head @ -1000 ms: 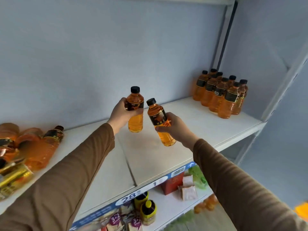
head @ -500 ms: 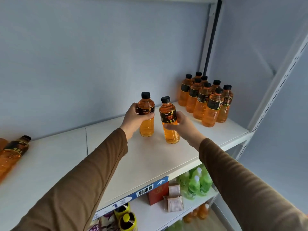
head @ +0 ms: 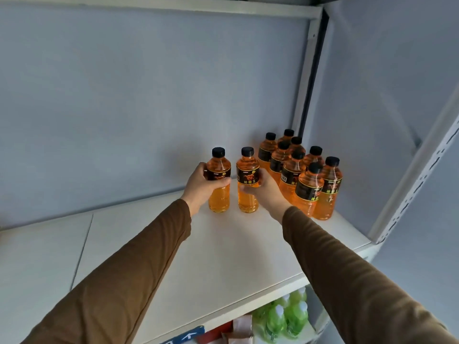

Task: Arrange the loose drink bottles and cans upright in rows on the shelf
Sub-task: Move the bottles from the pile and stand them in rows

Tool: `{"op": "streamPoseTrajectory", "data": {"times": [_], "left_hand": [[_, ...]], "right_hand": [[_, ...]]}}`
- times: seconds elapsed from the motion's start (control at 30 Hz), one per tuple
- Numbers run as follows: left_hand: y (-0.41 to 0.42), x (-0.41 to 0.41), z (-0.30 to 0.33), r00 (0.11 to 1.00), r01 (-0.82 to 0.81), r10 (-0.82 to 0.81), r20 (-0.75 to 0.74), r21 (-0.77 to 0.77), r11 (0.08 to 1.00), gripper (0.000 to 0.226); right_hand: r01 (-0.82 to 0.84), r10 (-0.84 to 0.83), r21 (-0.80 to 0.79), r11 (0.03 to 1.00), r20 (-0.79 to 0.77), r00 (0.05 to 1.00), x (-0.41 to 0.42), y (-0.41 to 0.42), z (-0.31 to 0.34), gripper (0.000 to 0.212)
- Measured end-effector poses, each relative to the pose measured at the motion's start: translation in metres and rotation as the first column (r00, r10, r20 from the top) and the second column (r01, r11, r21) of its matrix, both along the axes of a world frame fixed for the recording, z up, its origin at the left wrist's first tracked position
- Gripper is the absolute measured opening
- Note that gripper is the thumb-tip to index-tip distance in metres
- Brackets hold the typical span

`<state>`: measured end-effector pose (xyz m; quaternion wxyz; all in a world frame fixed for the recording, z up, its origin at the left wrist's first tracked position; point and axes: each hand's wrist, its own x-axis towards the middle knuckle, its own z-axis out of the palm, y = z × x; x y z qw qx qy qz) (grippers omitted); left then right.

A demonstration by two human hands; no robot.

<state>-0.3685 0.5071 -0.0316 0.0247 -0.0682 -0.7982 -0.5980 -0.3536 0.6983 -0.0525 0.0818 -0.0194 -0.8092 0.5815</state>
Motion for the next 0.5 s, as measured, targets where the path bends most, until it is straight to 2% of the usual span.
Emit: {"op": "streamPoseTrajectory", "data": {"times": [0.17, 0.27, 0.5], "left_hand": [[0.033, -0.028, -0.003, 0.997, -0.072, 0.072, 0.013, -0.019, 0.997, 0.059], [0.047, -0.047, -0.006, 0.994, -0.109, 0.109, 0.024, 0.002, 0.994, 0.058], [0.060, -0.077, -0.016, 0.986, -0.164, 0.162, 0.048, 0.031, 0.986, 0.058]], "right_hand": [[-0.024, 0.022, -0.063, 0.998, -0.032, 0.999, -0.044, 0.020, -0.001, 0.064], [-0.009, 0.006, -0.082, 0.997, -0.038, 0.999, -0.069, 0.025, -0.001, 0.058], [0.039, -0.040, -0.061, 0.997, -0.019, 0.999, -0.103, 0.021, -0.010, 0.066]]}}
